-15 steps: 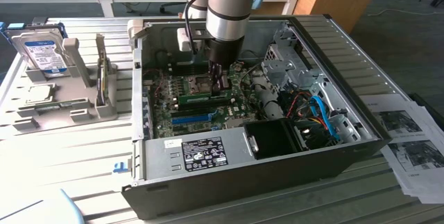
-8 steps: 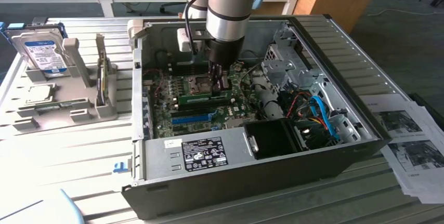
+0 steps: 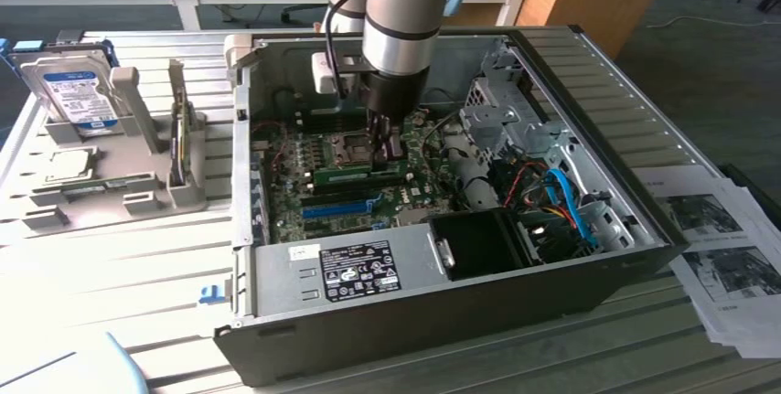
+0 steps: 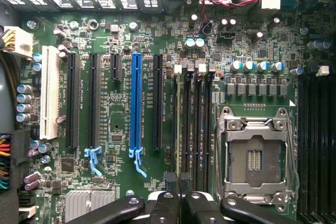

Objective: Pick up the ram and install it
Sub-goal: 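Insert the ram into the slot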

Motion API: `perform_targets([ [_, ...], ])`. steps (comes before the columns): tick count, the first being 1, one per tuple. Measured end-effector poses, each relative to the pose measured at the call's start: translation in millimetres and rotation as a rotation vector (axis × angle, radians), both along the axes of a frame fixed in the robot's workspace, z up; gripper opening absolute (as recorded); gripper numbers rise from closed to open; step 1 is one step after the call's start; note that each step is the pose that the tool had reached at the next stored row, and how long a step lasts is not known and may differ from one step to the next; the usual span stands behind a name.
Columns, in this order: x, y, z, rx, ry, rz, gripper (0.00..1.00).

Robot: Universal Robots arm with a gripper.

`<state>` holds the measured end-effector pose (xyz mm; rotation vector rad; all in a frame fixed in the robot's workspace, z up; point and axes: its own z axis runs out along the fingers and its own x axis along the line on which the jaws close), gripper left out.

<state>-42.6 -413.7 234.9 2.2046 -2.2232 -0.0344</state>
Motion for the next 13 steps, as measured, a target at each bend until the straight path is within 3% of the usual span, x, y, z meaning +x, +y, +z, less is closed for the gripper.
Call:
perform_targets([
  [13, 0.0, 0.5, -1.2, 0.0000, 0.0000, 0.000, 0.11],
])
